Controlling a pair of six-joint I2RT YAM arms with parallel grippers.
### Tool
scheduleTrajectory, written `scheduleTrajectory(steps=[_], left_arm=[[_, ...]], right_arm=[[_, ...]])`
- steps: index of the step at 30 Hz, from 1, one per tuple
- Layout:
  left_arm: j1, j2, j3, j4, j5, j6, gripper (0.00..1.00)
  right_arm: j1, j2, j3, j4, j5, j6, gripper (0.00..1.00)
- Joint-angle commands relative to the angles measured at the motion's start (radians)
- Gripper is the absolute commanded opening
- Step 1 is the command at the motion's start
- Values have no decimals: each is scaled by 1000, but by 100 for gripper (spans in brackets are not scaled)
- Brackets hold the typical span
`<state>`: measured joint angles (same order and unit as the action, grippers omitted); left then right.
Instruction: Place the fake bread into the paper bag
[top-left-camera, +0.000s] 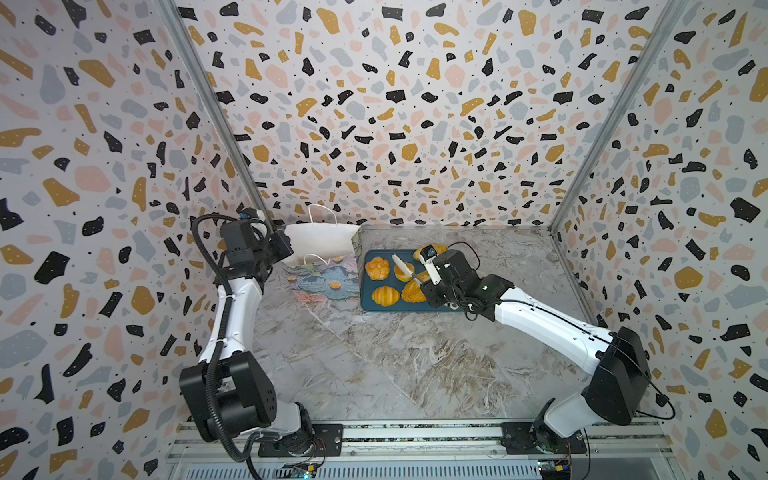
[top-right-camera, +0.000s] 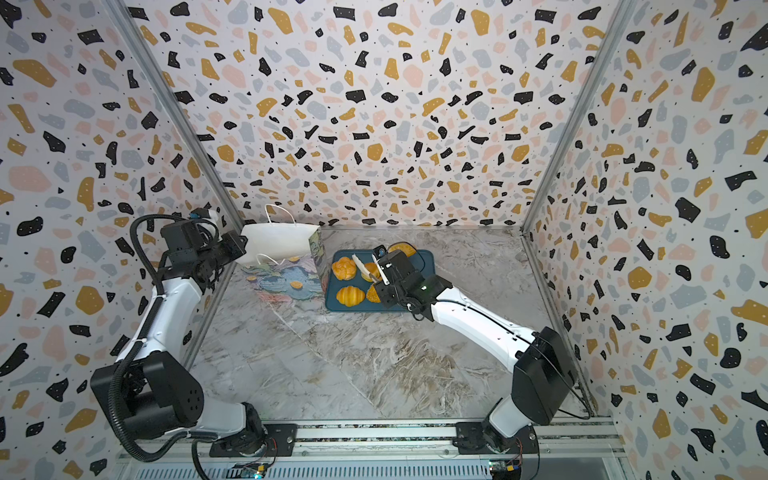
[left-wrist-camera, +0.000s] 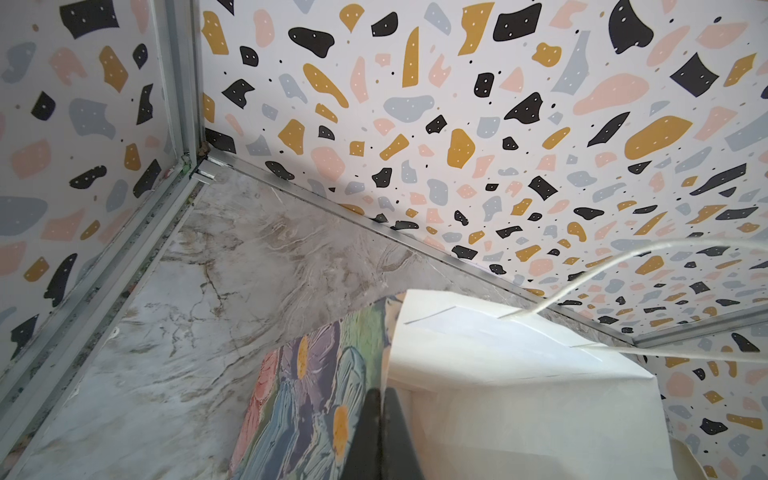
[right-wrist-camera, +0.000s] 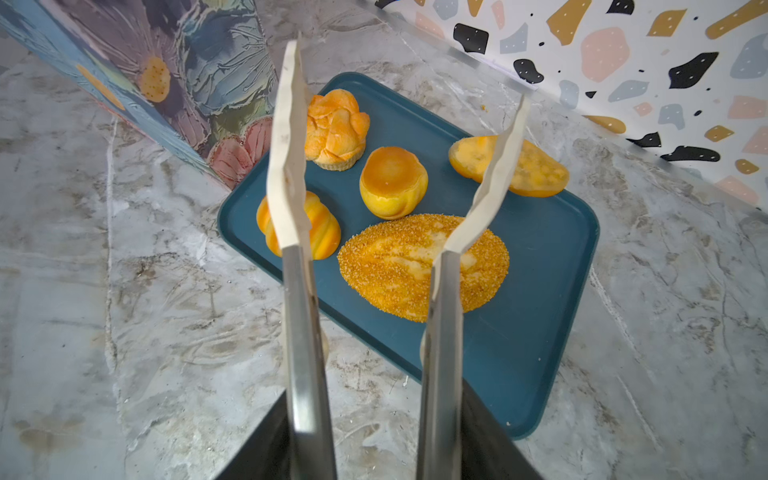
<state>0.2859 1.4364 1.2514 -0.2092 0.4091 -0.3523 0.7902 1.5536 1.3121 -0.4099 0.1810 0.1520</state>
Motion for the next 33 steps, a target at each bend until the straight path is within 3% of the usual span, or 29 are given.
scheduleTrajectory(steps=[1, 18, 33], left_arm=[[2, -10, -8, 27, 0, 12, 0], [2, -11, -10, 25, 0, 13, 0], [2, -12, -10, 24, -7, 16, 0]], right_arm=[[-5, 14, 60, -34, 24, -4, 55], [-12, 255, 394, -300, 52, -19, 57], [-11, 361, 509, -402, 54, -17, 57]])
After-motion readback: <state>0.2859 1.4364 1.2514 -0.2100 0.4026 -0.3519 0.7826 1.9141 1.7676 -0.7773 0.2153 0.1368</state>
